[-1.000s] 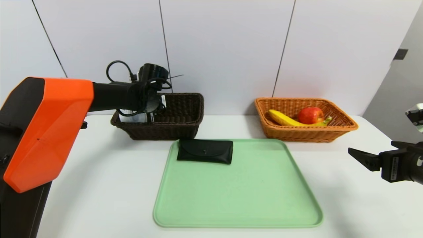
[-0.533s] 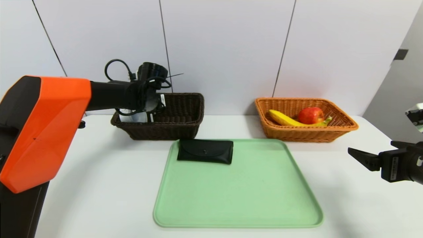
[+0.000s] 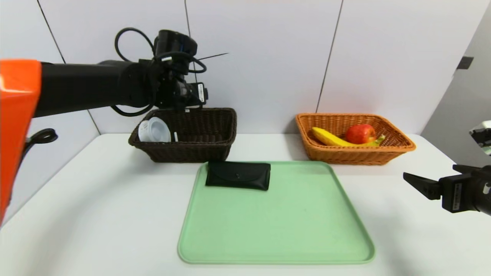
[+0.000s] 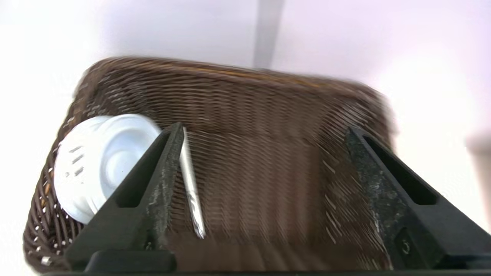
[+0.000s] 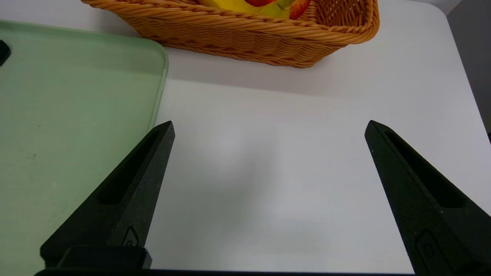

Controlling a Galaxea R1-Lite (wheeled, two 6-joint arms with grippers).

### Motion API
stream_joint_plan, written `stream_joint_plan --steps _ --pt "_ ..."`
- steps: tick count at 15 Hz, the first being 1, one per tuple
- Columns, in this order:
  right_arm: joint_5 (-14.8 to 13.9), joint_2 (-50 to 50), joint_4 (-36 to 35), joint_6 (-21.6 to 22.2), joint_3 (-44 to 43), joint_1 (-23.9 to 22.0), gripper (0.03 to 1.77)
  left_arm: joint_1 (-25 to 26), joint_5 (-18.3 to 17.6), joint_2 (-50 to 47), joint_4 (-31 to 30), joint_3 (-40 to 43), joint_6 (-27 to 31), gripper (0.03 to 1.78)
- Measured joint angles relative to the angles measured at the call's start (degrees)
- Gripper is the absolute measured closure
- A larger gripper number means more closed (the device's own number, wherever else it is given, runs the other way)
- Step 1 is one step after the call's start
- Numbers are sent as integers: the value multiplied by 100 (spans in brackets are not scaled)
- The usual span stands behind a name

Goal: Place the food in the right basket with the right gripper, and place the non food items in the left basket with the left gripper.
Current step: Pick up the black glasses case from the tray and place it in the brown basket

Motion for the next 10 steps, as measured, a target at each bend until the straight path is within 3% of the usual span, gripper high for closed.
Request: stream_joint_plan --steps 3,6,8,10 --pt "38 -60 -4 2 78 0 9 -245 -1212 -811 74 802 1623 25" --pt "178 -197 -4 2 144 0 9 -240 -2400 -1293 139 1385 3758 20" --pt "339 -273 -2 15 201 0 9 -193 -2989 -1456 428 1586 5192 18" --pt "462 -335 -6 66 276 0 9 -271 -3341 -1552 1173 1635 6337 16"
